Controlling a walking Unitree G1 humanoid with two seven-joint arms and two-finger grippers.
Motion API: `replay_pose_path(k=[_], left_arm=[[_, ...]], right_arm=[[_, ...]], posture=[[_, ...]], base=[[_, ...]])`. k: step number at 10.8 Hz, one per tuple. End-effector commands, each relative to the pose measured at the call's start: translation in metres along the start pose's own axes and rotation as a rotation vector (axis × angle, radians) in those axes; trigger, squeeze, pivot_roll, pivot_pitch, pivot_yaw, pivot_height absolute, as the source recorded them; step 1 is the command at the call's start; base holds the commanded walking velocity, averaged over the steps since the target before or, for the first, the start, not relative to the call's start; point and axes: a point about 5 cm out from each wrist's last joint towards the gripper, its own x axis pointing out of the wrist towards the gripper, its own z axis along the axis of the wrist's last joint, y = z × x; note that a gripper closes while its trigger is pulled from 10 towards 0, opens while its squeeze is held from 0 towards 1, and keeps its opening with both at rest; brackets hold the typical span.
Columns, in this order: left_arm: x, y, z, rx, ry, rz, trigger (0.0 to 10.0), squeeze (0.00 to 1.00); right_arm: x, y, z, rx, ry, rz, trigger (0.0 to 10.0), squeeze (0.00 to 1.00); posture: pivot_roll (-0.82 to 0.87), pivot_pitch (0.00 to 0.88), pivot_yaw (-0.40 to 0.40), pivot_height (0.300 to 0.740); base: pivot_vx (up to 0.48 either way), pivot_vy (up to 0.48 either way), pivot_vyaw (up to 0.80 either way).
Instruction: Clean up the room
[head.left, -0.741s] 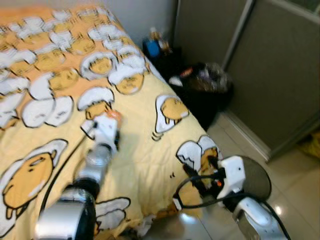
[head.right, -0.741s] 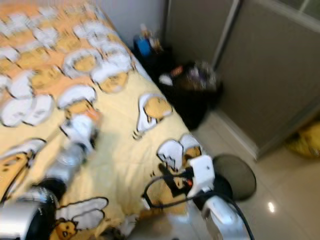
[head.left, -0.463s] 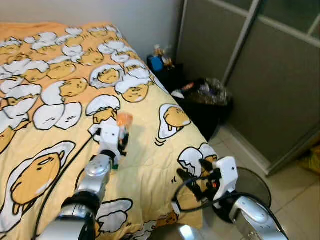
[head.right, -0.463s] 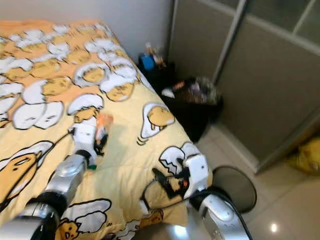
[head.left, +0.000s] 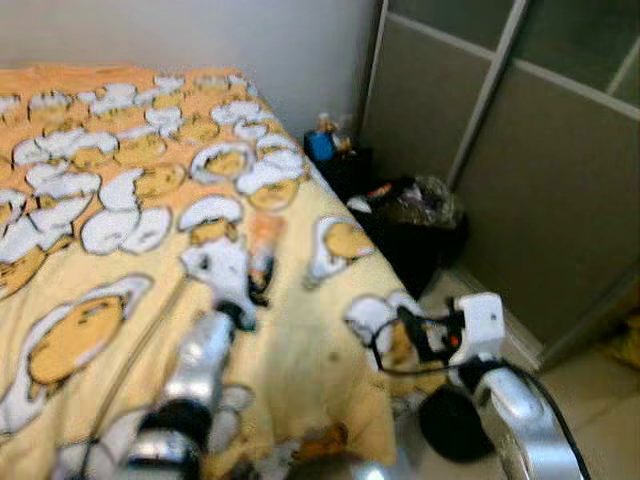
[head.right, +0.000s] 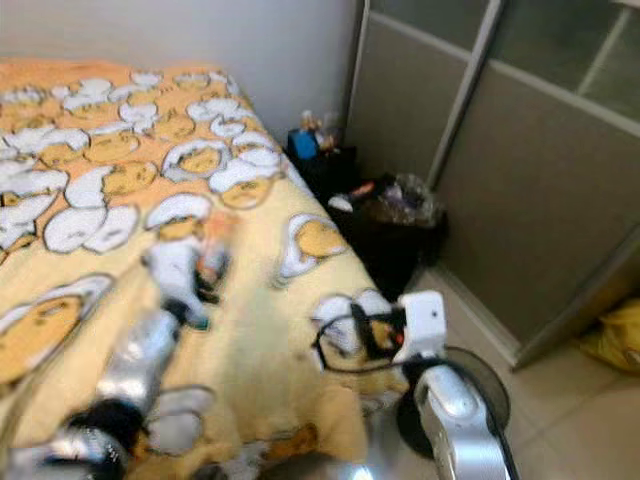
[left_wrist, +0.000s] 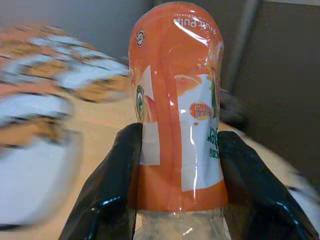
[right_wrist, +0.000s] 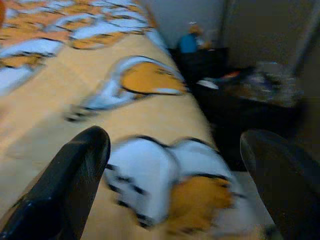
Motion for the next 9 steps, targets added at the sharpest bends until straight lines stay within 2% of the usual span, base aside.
replay_pose_path(k=[1,2,3,4,5,6,8,9], left_arm=[[0.001,-0.009,0.001,0.002,0.001,-0.052,10.0,0.00],[0.001,-0.011,-0.001,0.009,0.010,-0.056,10.0,0.00],[0.001,-0.002,-0.005,0.025,0.047,0.016,10.0,0.00],[0.000,0.005,-0.011,0.075,0.108,0.061,10.0,0.00],[-0.002,0.006,-0.011,0.096,0.101,0.057,10.0,0.00],[-0.004,0.003,-0.009,0.099,0.084,0.030,10.0,0.00],[-0.002,-0.007,-0.011,0.097,0.085,-0.004,10.0,0.00],[-0.002,-0.011,-0.015,0.068,0.102,0.014,10.0,0.00]], right_arm=[[-0.003,-0.008,-0.006,-0.034,0.009,-0.073,10.0,0.00],[-0.003,-0.010,-0.012,-0.028,0.017,-0.098,10.0,0.00],[0.000,-0.013,-0.018,0.031,0.020,-0.147,10.0,0.00],[0.003,-0.011,-0.020,0.050,0.017,-0.168,10.0,0.00],[0.005,-0.006,-0.022,0.044,0.017,-0.161,10.0,0.00],[0.003,0.000,-0.025,0.034,0.017,-0.150,10.0,0.00],[0.000,-0.003,-0.028,0.033,0.004,-0.161,10.0,0.00],[0.000,-0.003,-0.028,0.023,-0.002,-0.166,10.0,0.00]], posture=[[0.08,0.000,-0.014,0.740],[0.08,0.000,-0.015,0.740],[0.10,0.000,-0.015,0.740],[0.12,0.000,-0.008,0.740],[0.12,0.004,-0.010,0.740],[0.12,0.017,-0.009,0.740],[0.11,0.031,-0.006,0.740],[0.10,0.033,-0.003,0.740]], base=[[0.000,-0.480,-0.80],[0.000,-0.480,-0.80],[0.000,-0.480,-0.78],[0.000,0.000,-0.77],[0.000,0.000,-0.77],[0.000,0.000,-0.77],[0.000,0.000,-0.77],[0.480,0.000,0.00]])
